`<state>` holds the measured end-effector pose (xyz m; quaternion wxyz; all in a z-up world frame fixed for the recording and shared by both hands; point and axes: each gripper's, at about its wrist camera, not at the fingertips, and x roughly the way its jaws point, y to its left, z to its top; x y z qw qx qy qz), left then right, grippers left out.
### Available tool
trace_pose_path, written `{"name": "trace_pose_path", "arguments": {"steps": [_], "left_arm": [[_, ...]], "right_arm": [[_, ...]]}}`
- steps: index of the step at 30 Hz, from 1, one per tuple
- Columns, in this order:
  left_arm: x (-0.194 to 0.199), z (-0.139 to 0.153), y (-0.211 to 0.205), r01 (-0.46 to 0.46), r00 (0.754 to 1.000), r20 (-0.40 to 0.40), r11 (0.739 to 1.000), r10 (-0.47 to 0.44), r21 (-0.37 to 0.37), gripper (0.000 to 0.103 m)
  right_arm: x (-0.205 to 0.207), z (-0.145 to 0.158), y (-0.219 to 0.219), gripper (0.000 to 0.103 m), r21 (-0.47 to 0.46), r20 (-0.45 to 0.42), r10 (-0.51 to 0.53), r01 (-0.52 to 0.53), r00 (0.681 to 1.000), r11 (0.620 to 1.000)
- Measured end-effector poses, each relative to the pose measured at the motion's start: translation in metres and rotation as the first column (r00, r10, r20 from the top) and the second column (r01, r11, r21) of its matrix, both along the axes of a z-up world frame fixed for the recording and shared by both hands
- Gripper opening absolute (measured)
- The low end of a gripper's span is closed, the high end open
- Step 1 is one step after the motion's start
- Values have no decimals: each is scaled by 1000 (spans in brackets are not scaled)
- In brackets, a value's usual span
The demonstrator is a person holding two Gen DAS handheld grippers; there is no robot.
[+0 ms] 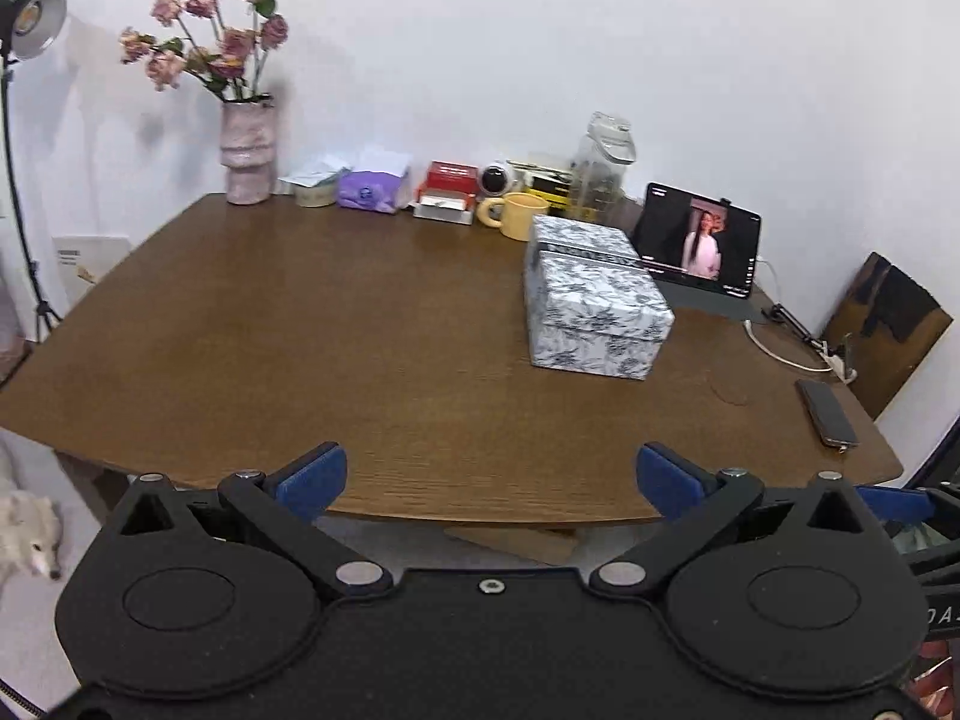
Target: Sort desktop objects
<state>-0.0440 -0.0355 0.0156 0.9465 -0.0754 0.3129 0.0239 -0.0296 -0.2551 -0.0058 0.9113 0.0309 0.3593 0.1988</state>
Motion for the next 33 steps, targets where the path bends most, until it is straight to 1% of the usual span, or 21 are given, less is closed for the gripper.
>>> {"name": "trace_pose_path", "arguments": {"steps": [6,11,19,33], "left_arm": [[-8,5,13,26,1000,0,1000,-26,0,103],[-11,7,19,51,999,6,999,-51,16,103],[-10,5,22,80,997,5,997,-80,-3,103],[-8,0,27,84,996,-14,996,-84,-13,103]], "right_arm": [[-13,6,13,103,4,20,-14,14,1000,1000],[-20,9,21,103,5,38,-35,35,999,999],[-15,9,27,103,-16,28,-57,58,998,998],[-15,6,34,103,-30,21,-60,60,998,998]]}}
